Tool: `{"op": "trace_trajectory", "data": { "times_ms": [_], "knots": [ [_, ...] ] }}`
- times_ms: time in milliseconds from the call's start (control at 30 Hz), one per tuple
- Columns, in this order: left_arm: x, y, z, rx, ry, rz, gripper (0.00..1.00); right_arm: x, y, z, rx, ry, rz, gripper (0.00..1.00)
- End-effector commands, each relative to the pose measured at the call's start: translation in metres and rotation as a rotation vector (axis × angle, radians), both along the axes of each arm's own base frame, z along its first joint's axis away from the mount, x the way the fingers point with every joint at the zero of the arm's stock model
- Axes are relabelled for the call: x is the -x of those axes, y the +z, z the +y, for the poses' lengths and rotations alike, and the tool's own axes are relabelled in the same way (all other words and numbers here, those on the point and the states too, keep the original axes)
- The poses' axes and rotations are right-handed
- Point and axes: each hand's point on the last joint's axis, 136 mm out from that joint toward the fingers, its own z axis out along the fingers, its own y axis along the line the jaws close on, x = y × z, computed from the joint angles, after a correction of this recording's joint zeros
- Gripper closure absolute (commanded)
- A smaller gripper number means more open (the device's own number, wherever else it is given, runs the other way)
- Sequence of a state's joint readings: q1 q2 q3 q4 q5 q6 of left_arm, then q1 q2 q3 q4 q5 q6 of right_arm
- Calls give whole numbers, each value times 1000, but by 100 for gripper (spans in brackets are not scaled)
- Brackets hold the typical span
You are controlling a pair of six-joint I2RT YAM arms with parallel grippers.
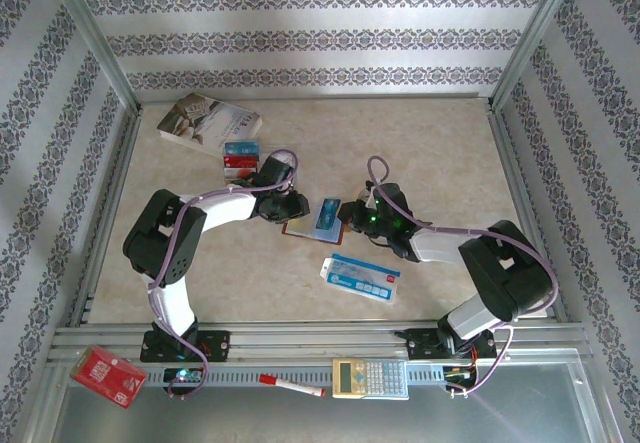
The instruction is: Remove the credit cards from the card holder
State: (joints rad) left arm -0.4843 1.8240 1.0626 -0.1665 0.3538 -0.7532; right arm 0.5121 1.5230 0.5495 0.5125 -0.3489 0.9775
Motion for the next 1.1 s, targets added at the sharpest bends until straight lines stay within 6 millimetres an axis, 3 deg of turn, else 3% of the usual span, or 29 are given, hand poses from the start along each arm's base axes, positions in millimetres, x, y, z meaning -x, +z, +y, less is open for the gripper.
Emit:
{"op": "trace_trajectory", "data": {
  "times_ms": [0,167,500,667,733,933,1067],
  "knots": [
    [-10,40,-3,38,11,-73,61,0,17,-5,2,15,-73,100],
    [-14,73,-1,128,40,-156,52,3,33,-2,-35,55,-106,100],
    [2,92,-34,454,-13,-155,41,9,45,8,-110,110,-101,100],
    [10,116,-37,530,-56,-224,23,7,63,10,-187,120,-113,100],
    [13,123,-35,530,-70,-254,20,6,71,10,-228,124,-116,100],
    [18,127,-39,548,-123,-265,22,5,101,13,-350,148,-143,100],
    [19,140,-47,610,-165,-285,33,6,111,16,-385,164,-150,100]
  ]
}}
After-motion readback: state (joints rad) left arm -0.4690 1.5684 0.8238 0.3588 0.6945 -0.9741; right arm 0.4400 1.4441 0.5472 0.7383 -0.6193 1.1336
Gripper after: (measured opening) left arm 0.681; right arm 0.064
